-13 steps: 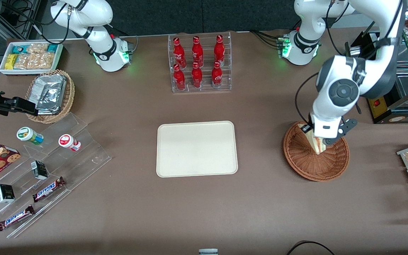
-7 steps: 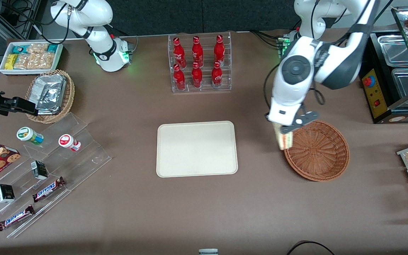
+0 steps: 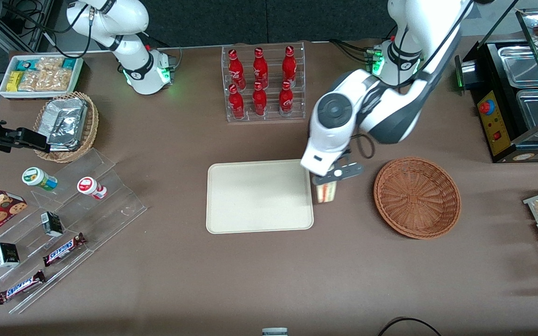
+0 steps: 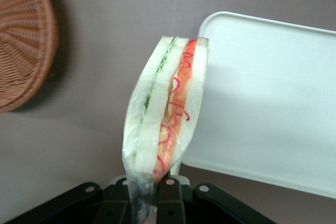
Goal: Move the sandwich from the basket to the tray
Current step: 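Carry the sandwich with the left gripper over to the cream tray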
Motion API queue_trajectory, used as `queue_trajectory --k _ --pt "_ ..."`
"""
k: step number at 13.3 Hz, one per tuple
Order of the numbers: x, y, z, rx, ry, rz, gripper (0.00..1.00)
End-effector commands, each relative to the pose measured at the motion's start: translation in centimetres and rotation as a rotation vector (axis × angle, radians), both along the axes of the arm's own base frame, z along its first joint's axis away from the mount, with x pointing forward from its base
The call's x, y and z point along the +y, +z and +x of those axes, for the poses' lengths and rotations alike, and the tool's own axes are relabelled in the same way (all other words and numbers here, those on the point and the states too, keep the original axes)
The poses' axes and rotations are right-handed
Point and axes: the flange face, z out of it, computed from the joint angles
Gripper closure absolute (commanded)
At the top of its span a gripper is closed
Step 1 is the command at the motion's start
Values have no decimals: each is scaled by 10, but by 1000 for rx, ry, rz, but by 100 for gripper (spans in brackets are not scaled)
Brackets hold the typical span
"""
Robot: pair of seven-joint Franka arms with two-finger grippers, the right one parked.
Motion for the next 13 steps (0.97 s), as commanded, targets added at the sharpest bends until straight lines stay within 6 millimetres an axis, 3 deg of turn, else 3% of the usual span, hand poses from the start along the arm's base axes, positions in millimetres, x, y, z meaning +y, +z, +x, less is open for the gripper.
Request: queue_trajectory --k 1,5,6,11,13 --pt "-49 -35 -10 -20 -17 46 100" --pt "-93 -91 -24 -87 -28 12 100" --pt "-96 -99 -22 -101 -22 5 100" --pt "-121 -110 -23 -99 -26 -22 100" --pt "-123 -113 -21 -109 -3 -16 100"
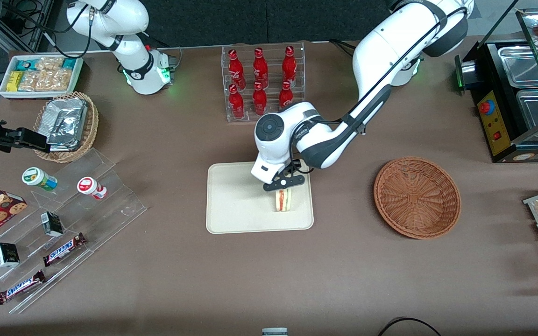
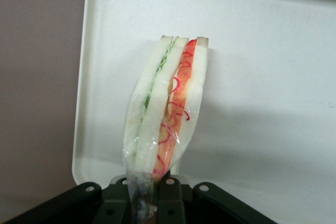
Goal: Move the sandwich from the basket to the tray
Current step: 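Carry the sandwich with the left gripper over to the cream tray, then lower the sandwich onto the tray and open the left gripper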
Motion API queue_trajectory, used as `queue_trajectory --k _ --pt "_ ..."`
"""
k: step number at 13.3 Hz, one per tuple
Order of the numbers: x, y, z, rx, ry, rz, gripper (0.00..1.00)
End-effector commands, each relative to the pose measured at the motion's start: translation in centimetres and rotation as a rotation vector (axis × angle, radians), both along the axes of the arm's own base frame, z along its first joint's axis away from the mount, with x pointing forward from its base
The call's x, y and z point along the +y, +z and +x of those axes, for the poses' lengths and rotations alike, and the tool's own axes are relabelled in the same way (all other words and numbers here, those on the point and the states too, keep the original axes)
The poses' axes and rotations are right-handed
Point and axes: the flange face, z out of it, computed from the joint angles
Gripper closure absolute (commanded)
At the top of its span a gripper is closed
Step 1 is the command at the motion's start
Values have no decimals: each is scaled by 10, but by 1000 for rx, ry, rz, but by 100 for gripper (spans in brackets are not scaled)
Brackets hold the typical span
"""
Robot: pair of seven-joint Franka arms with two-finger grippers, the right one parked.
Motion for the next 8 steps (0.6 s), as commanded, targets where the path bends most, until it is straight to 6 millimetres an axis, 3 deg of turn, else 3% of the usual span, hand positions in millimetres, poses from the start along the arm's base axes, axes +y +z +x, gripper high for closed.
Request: queue_trajectory --k 1,3,4,5,6,7,8 --pt "-15 -3 3 -28 17 5 100" --pt "-18 -10 1 -27 15 11 100" --pt "-17 -16 2 -27 18 23 95" --pt "-17 -18 2 -26 19 24 82" --pt "-17 -17 3 -27 17 23 49" --pt "-17 -16 4 -28 14 21 9" --pt "-16 -10 7 -34 24 18 1"
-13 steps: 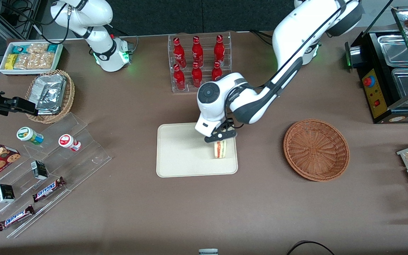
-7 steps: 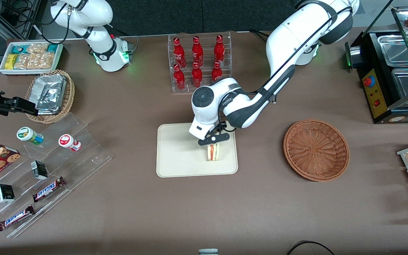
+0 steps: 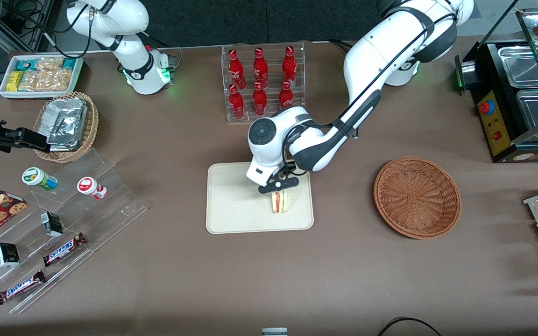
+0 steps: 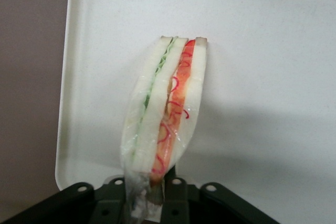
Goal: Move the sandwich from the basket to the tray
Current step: 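Lower the sandwich onto the tray and open the left gripper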
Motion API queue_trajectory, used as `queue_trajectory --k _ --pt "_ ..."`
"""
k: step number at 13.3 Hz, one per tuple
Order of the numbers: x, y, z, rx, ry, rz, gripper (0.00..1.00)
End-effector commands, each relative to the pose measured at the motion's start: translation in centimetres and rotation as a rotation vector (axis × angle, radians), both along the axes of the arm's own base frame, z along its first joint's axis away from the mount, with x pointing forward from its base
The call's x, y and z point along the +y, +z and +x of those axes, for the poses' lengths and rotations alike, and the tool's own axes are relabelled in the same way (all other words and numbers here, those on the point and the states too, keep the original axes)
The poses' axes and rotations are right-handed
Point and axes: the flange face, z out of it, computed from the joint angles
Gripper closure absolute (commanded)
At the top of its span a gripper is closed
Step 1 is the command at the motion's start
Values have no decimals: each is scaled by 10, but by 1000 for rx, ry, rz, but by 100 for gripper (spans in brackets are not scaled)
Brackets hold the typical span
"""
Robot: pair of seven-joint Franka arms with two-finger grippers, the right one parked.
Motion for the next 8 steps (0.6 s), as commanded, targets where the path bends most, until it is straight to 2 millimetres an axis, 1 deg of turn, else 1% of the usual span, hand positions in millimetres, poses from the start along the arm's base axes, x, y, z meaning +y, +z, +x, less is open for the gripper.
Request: queue_trajectory --k 1,4,6,7,8 --pt "-2 18 11 -34 31 -3 1" --pt "15 51 24 -40 67 24 1" --pt "22 79 29 -23 102 26 1" --pt "30 91 33 -15 115 51 1" --pt "47 106 40 -2 140 74 1"
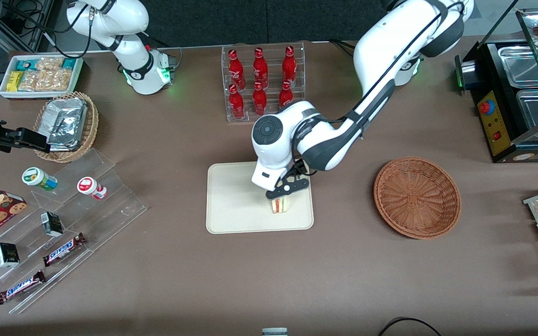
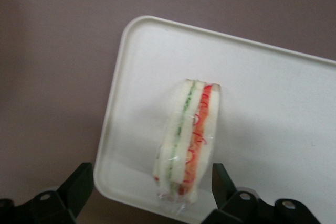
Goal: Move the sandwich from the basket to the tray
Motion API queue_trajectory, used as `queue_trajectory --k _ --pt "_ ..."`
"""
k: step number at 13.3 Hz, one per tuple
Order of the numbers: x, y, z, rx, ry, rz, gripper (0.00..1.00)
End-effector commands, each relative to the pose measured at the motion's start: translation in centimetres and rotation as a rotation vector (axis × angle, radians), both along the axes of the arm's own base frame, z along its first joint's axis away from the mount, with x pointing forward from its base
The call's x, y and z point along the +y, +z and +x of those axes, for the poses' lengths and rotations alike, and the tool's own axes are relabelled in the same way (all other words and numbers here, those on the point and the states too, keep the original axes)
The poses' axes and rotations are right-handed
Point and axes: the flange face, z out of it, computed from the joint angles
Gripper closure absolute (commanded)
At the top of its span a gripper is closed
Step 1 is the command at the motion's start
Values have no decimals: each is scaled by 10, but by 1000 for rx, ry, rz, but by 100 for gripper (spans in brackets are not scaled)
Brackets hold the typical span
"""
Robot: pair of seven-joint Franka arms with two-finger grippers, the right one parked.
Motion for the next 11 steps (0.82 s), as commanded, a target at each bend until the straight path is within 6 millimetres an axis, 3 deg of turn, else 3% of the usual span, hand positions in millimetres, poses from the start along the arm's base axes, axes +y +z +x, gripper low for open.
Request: queue_trajectory --k 1,4,8,11 --pt "35 54 12 14 77 23 1" --pt "95 110 30 38 127 43 1" --pt "198 188 39 178 -7 23 1" --pt "266 228 38 242 -107 0 1"
